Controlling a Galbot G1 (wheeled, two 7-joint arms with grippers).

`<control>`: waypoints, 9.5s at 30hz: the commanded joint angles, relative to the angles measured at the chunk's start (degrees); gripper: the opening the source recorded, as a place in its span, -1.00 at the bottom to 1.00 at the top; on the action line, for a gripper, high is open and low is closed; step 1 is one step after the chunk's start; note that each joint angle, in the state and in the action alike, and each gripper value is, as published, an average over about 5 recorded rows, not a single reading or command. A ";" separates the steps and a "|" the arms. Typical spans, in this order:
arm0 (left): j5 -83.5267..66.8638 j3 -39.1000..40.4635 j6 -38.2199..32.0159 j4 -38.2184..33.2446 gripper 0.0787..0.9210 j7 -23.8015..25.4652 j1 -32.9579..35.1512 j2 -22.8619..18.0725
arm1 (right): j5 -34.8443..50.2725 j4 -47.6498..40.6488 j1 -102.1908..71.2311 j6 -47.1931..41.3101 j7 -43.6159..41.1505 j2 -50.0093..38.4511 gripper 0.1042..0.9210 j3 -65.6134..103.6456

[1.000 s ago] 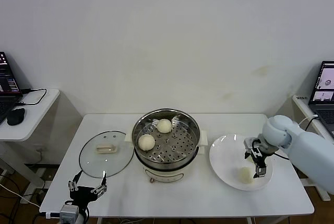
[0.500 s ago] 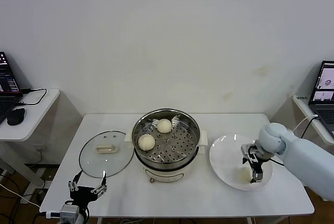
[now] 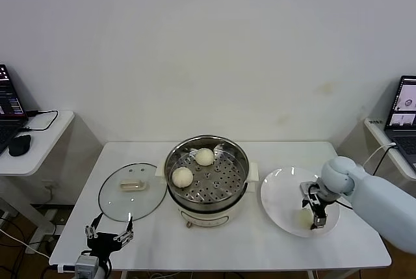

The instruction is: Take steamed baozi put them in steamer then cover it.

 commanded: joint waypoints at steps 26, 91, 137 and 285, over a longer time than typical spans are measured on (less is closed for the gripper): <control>0.02 0.85 -0.52 1.27 0.77 -1.19 -2.52 -0.51 | 26.43 -8.93 49.46 15.23 -9.96 11.92 0.24 -17.96; -1.38 -0.64 -0.63 -0.50 0.77 -1.85 -1.87 -1.78 | -2.87 5.32 31.24 48.51 -5.33 32.34 0.26 -23.84; -1.69 0.35 -0.44 -2.37 0.77 -1.00 -1.29 -0.74 | 22.11 10.43 35.17 -5.90 -4.86 -2.09 0.76 -7.11; -1.15 0.11 -1.40 -5.12 0.77 -1.00 -1.31 -1.59 | 31.62 -12.08 47.08 -12.33 -1.35 31.76 0.22 -36.78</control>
